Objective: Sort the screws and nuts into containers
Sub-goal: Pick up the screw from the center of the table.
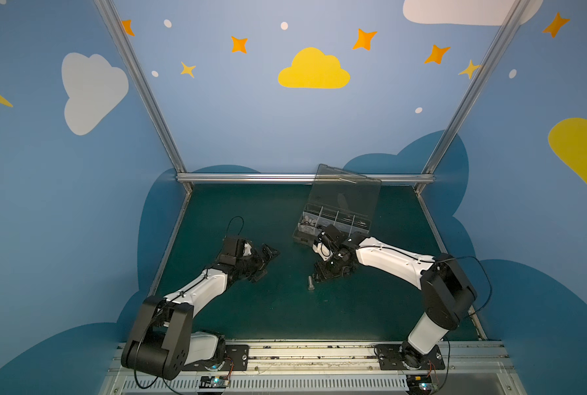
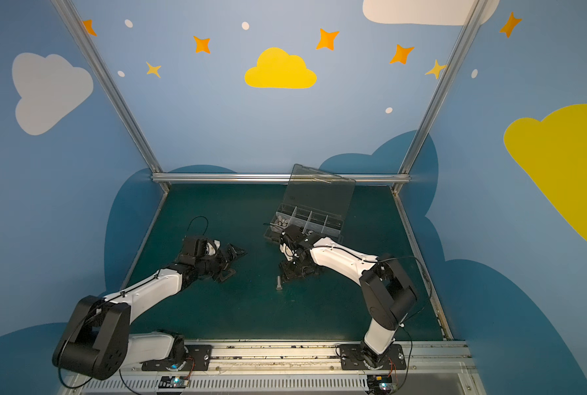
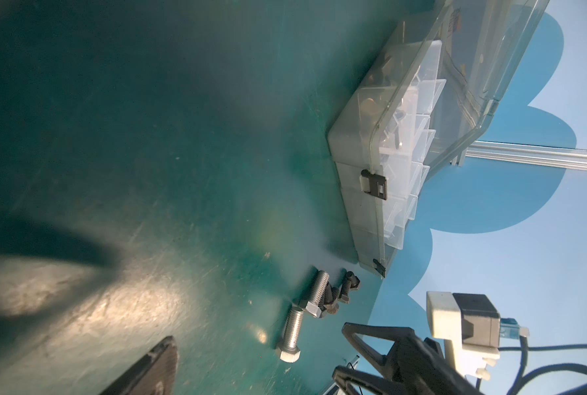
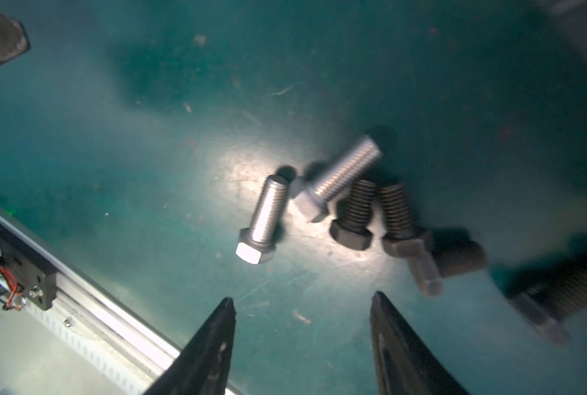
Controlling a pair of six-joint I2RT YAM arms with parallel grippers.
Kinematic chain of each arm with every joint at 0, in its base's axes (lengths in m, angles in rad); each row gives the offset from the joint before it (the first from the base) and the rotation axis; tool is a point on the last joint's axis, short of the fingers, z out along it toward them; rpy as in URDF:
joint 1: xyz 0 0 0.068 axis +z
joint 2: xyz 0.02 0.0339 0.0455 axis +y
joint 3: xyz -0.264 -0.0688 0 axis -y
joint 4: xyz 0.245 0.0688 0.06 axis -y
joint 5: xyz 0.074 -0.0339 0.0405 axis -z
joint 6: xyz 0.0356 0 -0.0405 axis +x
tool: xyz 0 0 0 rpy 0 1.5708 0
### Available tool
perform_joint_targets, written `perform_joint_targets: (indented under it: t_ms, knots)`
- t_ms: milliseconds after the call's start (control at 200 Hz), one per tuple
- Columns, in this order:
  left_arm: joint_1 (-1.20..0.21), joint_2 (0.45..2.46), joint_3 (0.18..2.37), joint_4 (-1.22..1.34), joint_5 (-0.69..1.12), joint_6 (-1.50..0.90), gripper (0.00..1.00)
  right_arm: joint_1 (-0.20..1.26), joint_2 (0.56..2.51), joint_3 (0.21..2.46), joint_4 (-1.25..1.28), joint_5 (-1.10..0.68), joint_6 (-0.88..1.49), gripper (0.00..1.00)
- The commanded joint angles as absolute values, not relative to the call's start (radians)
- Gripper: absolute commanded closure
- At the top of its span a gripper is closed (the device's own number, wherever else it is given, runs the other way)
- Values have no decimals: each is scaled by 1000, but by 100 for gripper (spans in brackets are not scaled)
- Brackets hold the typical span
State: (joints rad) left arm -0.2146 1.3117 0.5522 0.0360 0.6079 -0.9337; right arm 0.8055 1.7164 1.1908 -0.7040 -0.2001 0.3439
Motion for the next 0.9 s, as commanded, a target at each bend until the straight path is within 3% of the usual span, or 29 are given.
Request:
perform_joint_targets:
  t_ms: [0,726,896]
  knots:
    - [-213,1290,549,7,593,-913,0,837,1747,1226,-715,-211,383,39]
    - [-180,1230,515,-10,592,-925,0,922,1903,1308,-753,-112,423,42]
    - [-176,1223,510,-4,598,-927,0,925,1922,1319,-746,-110,424,49]
